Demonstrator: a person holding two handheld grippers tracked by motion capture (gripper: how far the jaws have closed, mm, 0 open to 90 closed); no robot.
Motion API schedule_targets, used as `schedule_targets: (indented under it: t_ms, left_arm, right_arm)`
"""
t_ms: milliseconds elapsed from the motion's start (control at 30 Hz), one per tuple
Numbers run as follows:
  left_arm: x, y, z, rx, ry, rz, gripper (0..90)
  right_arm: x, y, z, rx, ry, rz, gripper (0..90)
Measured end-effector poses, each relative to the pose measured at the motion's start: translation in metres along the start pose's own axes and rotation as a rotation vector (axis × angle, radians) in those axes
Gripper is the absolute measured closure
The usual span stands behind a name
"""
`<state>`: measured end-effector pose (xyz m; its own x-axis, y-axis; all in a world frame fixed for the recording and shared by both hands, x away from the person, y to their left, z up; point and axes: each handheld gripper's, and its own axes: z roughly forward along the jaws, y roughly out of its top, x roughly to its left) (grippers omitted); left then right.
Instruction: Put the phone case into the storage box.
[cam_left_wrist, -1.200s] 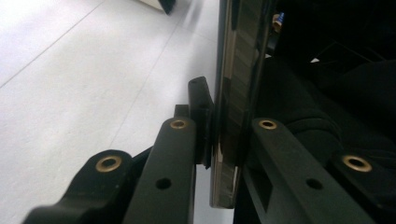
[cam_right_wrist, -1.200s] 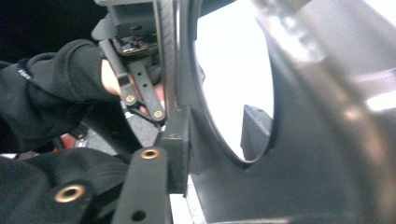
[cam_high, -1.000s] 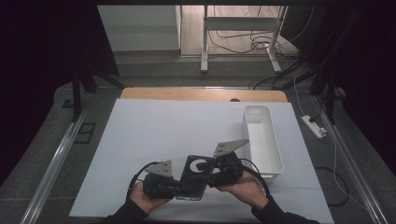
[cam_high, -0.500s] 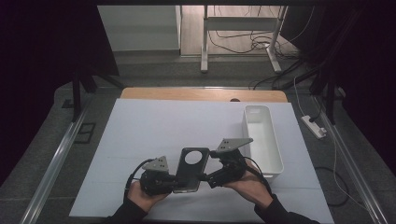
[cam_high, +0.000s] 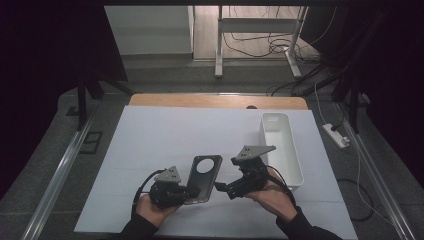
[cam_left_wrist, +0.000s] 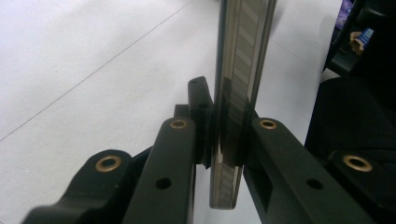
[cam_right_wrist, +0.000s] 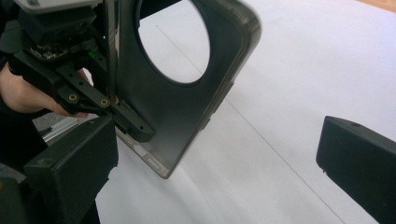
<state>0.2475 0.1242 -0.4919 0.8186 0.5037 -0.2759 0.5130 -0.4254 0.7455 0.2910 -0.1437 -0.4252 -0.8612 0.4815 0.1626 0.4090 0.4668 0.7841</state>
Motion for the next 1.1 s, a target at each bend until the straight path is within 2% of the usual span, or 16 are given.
schedule_targets:
  t_ms: [267,433,567,633,767,800,833,900,1000,1100]
  left_arm:
    - [-0.002,0.0,0.003,0.017,-0.029,0.006,84.3]
    - [-0.003,0.001,0.004,0.018,-0.036,0.005,84.3]
    - [-0.004,0.001,0.004,0.018,-0.044,0.005,84.3]
    - [-0.004,0.0,0.005,0.021,-0.052,0.007,84.3]
    - [-0.004,0.0,0.006,0.027,-0.065,0.01,84.3]
    - [-0.004,0.0,0.006,0.027,-0.065,0.01,84.3]
    - [-0.004,0.0,0.006,0.026,-0.069,0.012,84.3]
    - [-0.004,0.0,0.006,0.023,-0.075,0.012,84.3]
    - [-0.004,0.0,0.006,0.021,-0.089,0.013,84.3]
    - [-0.004,0.0,0.007,0.019,-0.109,0.011,84.3]
  right_arm:
    - [-0.004,0.004,-0.007,0.005,-0.007,0.046,1.5]
    - [-0.003,0.006,-0.01,-0.008,-0.012,0.048,0.6]
    - [0.0,0.008,-0.013,-0.015,-0.048,0.039,7.4]
    - [-0.002,0.009,-0.017,-0.024,-0.066,0.039,20.0]
    - [-0.004,0.01,-0.023,-0.051,-0.049,0.018,38.3]
    - [-0.004,0.01,-0.023,-0.051,-0.049,0.018,38.3]
    - [-0.003,0.01,-0.024,-0.061,-0.056,0.0,45.1]
    - [-0.002,0.01,-0.025,-0.068,-0.056,-0.01,48.3]
    - [-0.001,0.01,-0.026,-0.081,-0.053,-0.03,57.7]
    - [-0.001,0.01,-0.027,-0.096,-0.032,-0.032,64.9]
